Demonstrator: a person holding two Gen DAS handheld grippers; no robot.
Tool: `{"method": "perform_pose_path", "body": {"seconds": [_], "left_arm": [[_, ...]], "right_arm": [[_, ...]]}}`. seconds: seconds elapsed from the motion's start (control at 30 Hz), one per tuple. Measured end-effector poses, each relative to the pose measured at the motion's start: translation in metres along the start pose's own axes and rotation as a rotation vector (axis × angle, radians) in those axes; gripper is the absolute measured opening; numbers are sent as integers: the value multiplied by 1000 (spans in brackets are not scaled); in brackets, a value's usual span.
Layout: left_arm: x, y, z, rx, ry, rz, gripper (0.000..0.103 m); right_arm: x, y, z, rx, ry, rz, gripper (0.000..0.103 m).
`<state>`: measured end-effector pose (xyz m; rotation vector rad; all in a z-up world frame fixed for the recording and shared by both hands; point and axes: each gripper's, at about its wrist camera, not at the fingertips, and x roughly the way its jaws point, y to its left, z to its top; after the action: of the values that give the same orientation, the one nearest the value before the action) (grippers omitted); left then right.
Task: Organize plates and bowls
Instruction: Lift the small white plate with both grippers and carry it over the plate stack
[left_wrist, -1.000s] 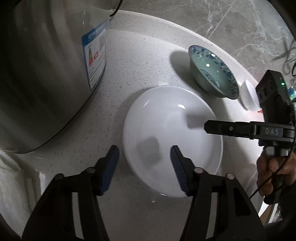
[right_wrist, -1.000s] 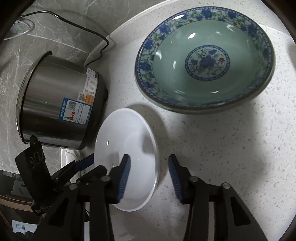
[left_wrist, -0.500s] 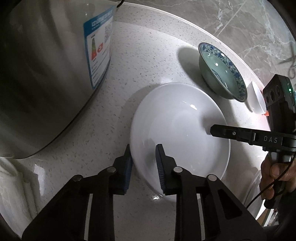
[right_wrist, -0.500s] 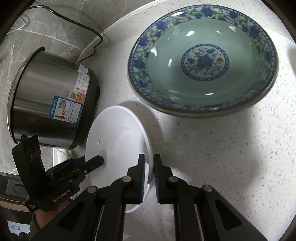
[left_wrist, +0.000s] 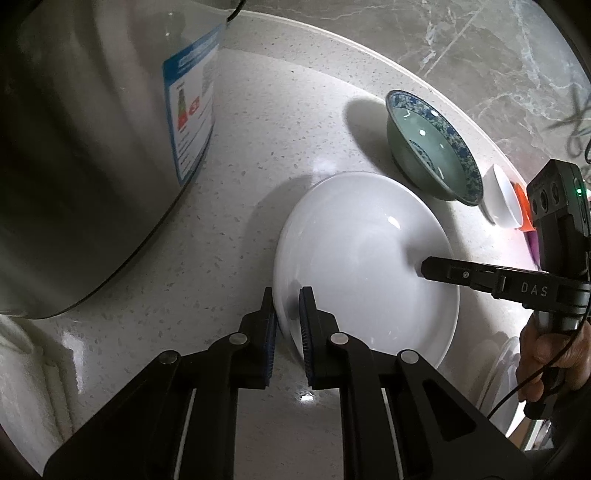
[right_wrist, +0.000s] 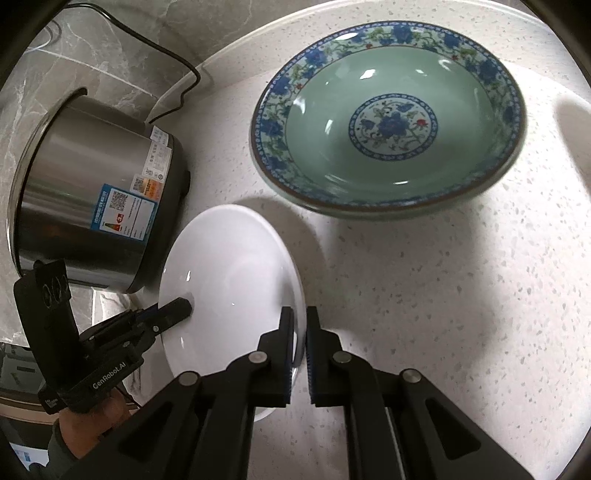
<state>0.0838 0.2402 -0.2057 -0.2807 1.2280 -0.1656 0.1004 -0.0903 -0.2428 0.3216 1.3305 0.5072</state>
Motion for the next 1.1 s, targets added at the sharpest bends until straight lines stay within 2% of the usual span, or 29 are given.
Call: {"method": "perform_pose_path", "body": {"seconds": [0.27,0.57,0.8,1.1], "left_arm": [[-20,-21,-7,36,-2,-30,10],[-43,-66,-22,119,12,-79,10],[-59,-119,-41,200,32,-121,10],[-81,-196,-82,243,46,-150,10]], "right_arm": [[-23,-2,-9,19,-31,-10,8],[-72,-5,-35,55,-92,-32,8],[-117,-24,-77,121,-139,-41,8],[-170,-64,-137,167,-162,-30,8]]}}
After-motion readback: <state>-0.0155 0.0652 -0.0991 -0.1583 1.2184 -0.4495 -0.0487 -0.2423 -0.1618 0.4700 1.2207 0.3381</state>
